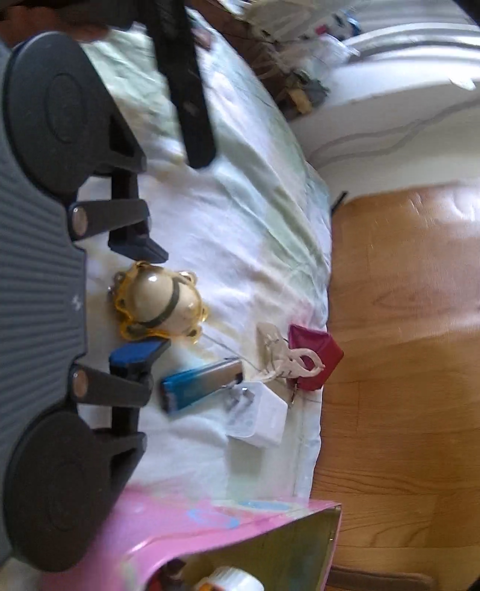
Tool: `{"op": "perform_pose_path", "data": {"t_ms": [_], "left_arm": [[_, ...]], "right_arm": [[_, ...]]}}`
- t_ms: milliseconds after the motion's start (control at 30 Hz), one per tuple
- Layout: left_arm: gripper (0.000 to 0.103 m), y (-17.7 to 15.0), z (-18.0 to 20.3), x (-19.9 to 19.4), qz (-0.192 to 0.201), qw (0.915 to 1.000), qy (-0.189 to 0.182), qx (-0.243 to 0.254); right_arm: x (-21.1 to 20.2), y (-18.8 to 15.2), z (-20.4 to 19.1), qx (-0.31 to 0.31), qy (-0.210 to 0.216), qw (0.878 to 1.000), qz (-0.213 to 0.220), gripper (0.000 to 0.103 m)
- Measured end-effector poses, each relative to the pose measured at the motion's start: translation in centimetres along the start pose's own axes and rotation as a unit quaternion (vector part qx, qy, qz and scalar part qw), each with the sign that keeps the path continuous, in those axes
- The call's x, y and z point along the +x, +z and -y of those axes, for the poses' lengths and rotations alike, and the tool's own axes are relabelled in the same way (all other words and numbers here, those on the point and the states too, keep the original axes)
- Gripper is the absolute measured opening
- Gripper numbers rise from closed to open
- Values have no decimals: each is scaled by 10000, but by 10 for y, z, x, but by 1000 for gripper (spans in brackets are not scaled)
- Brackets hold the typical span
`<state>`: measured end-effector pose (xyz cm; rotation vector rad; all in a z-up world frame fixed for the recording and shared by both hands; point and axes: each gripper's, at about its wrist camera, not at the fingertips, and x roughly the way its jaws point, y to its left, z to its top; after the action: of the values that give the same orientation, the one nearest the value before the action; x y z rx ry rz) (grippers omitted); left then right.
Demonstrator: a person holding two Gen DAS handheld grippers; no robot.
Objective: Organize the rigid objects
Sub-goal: 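Reach the left gripper to the gold ornament and grasp it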
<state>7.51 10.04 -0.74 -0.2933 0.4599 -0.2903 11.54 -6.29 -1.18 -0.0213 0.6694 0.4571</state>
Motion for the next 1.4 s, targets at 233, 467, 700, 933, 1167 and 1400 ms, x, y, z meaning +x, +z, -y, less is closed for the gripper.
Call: {"op": "perform_pose_path", "data": {"t_ms": [233,467,700,933,1167,1400], "left_arm": [[70,-9,35,6,-623,9909,-1161,291],[69,-24,115,28,-1418,9592,-2352,674],[71,-43,184,58,-2204,9303,-2786,912],[71,-63,220,73,-2362,9286,-2571,1260],[72,-67,233,66,-2196,9360,-2156,1707],[79,-64,227,58,-2083,9439,-1836,1788]], "right_arm": [[-78,-62,7,-624,-428,9970,134,43],[-133,-103,43,29,-1290,9911,320,43],[-152,-118,69,395,-1612,9849,503,52],[-159,-129,84,559,-1665,9822,671,53],[-159,-133,86,524,-1593,9828,778,57],[-160,-132,82,511,-1626,9826,738,59]]}}
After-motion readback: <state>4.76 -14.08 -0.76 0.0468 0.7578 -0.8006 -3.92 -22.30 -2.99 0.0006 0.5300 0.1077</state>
